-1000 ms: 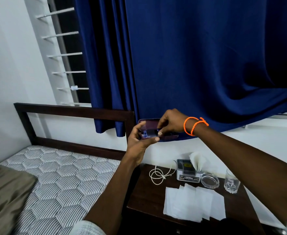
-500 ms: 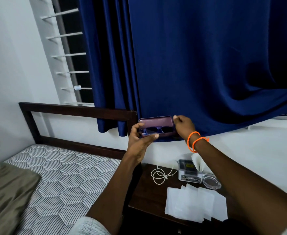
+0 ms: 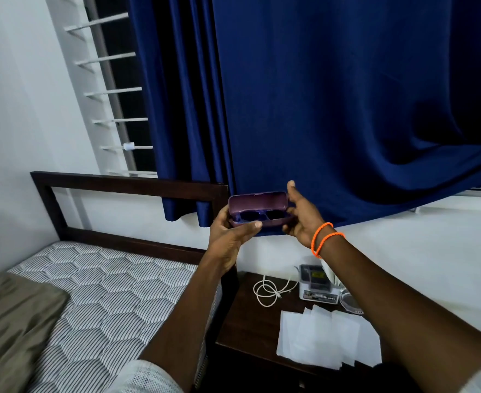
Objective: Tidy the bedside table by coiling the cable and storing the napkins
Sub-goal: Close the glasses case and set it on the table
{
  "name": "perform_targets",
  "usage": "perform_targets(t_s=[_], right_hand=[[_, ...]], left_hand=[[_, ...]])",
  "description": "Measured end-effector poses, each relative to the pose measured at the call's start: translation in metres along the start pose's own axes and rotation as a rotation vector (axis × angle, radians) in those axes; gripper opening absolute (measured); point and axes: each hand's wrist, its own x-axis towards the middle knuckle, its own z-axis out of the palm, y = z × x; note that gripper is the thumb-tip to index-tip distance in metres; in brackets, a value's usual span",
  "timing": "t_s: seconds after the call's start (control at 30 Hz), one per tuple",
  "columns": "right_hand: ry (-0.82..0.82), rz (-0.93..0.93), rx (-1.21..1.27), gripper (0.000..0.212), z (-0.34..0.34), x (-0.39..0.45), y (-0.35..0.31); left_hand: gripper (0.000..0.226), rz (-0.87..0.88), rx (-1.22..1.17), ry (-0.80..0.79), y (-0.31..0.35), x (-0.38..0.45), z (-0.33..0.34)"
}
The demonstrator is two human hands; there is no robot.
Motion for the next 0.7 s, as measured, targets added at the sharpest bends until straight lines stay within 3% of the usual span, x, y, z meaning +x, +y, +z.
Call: perform_targets(t_s=[0.27, 0.5, 0.7], right_hand=[[-0.015, -0.024, 0.033, 0.022, 0.004, 0.006, 0.009], [-0.047, 0.082, 0.165, 0.046, 0.008, 0.005, 0.018], [-0.014, 0.084, 0.200, 0.054, 0.012, 0.002, 0.014]], left_hand=[[0.060, -0.031, -0.048, 0.096, 0.000, 0.000, 0.003], [0.061, -0.007, -0.019, 0.147, 0.000, 0.001, 0.004], [0.038, -0.074, -0.098, 0.211, 0.004, 0.003, 0.005]])
